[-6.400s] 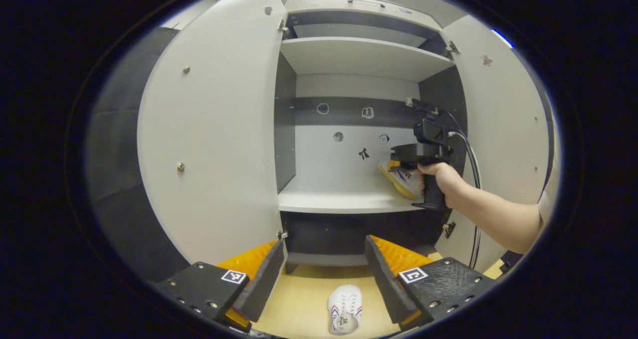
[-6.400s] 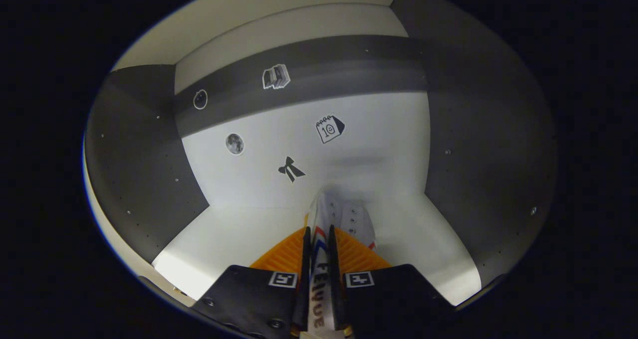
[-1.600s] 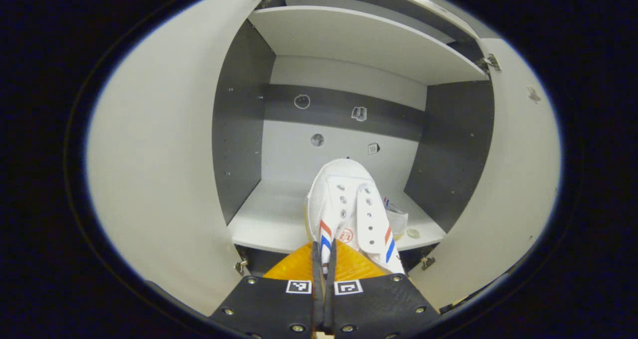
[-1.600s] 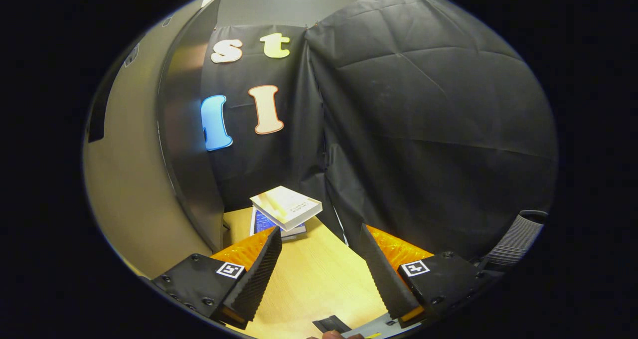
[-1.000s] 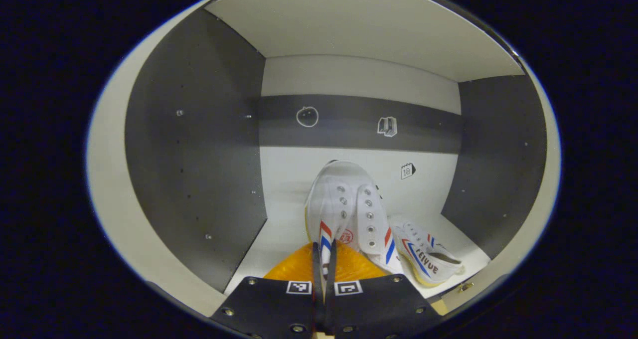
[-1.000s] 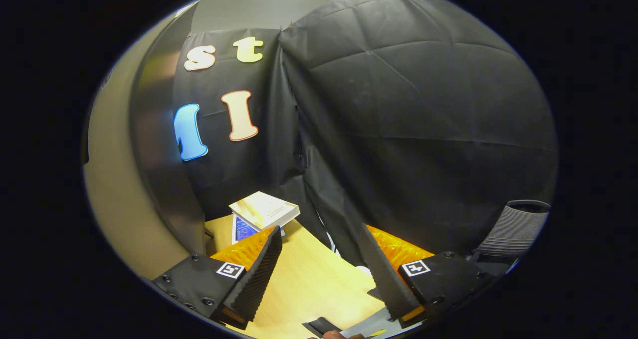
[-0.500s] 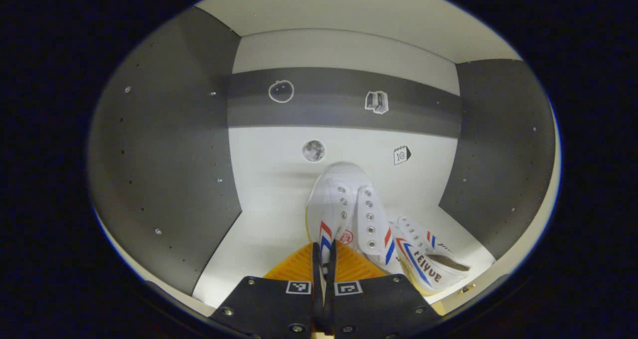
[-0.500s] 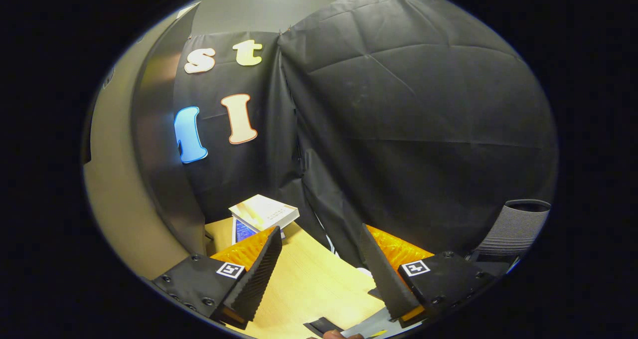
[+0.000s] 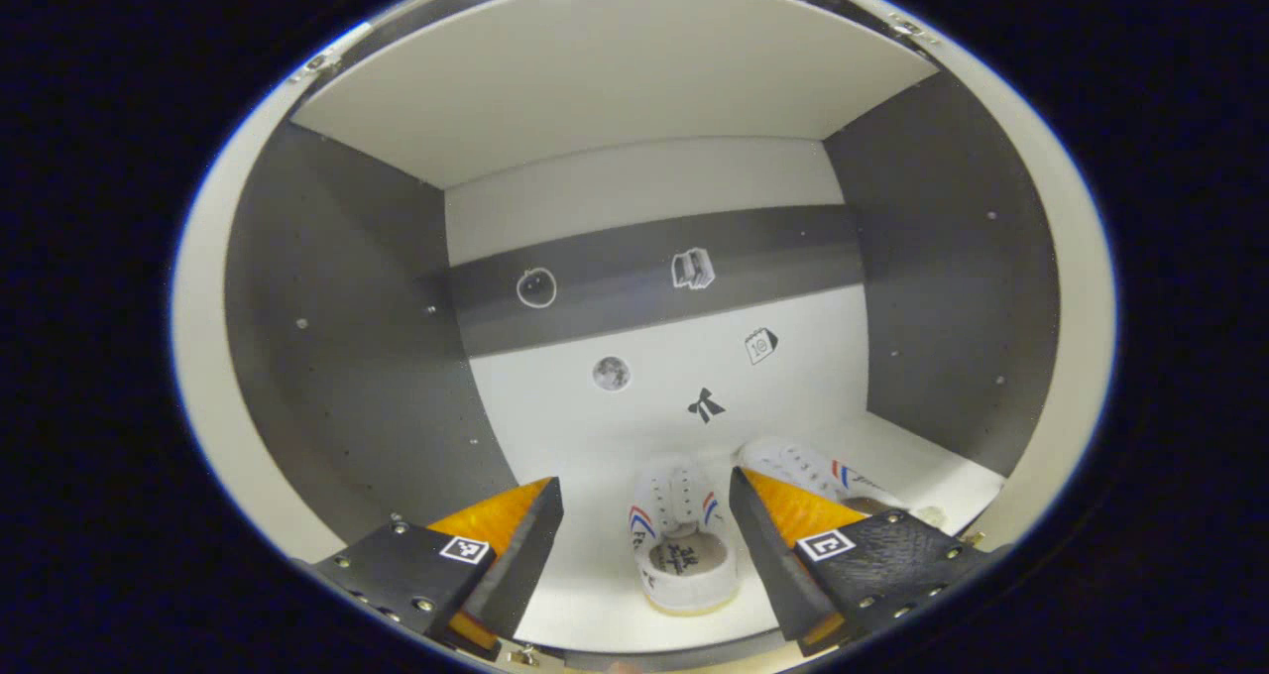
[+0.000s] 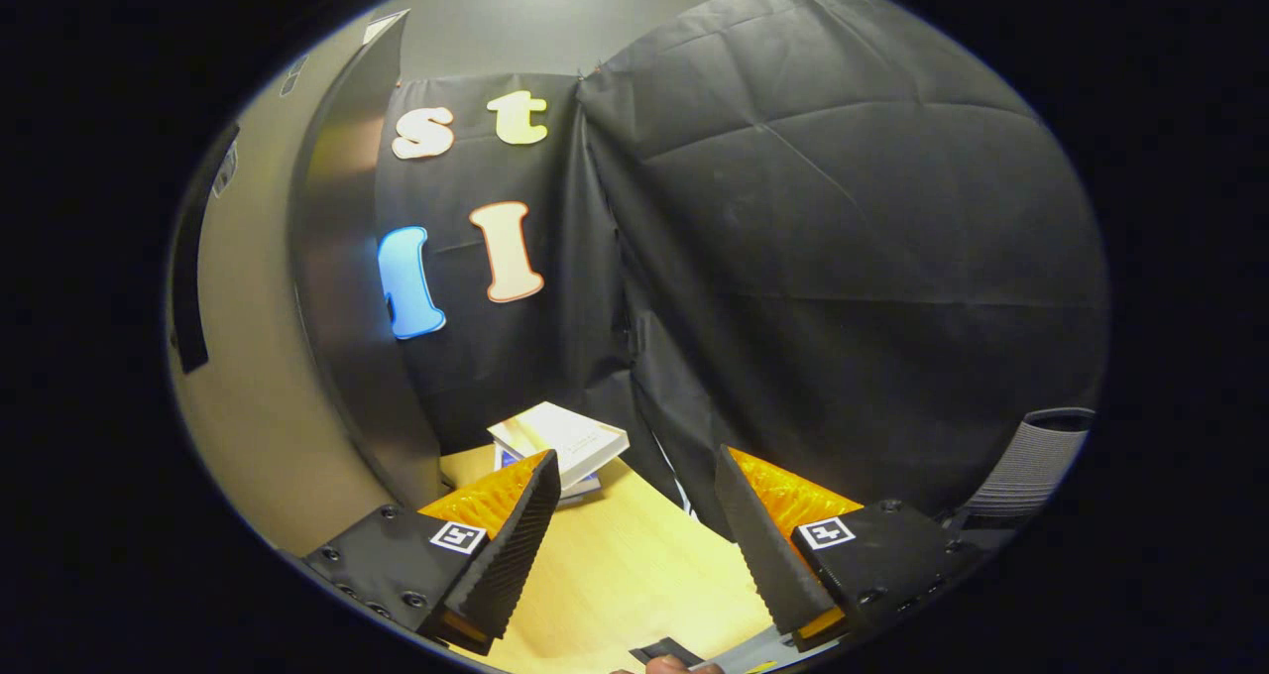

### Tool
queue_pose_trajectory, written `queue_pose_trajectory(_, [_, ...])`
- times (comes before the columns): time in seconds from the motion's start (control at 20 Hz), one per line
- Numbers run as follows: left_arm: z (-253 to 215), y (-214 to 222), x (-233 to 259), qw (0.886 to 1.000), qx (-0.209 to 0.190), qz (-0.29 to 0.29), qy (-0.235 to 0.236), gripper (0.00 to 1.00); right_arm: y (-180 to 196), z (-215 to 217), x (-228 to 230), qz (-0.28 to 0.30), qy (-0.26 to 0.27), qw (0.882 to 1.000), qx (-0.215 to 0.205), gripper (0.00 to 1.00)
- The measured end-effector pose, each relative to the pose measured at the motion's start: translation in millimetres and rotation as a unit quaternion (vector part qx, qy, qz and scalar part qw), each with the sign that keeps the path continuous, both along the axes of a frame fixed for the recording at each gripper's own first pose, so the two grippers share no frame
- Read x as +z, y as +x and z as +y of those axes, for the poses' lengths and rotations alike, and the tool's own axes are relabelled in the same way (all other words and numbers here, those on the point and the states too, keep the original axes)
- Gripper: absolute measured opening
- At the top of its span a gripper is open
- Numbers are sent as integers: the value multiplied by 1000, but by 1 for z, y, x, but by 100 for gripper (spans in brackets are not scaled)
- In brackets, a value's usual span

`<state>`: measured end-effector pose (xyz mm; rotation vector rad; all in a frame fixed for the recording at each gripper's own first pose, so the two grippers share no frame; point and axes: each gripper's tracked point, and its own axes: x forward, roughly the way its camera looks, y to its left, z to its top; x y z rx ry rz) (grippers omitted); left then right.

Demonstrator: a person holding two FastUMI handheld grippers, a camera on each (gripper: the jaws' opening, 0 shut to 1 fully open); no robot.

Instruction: Grab one shoe with the right hand and put it into the shoe cabinet, grab the other shoe with the left hand and put it into the shoe cabinet; then close the right door with the right hand and the left door with the left hand.

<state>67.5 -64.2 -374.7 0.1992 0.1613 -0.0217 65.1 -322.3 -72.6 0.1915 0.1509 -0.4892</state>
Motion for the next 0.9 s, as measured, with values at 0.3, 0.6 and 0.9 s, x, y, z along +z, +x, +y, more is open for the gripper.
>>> queue_pose_trajectory(0.3, [-16, -84, 33, 998, -13, -35, -51, 100, 15, 32, 82, -70, -19, 995, 76, 98])
queue_pose_trajectory(0.6, [-11, -157, 24, 999, -23, -20, -38, 100, 13, 71, 142, -112, -31, 981, 154, 98])
queue_pose_trajectory(0.9, [8, -217, -12, 999, 5, 11, -43, 100, 18, 104, 165, -124, -49, 970, 201, 92])
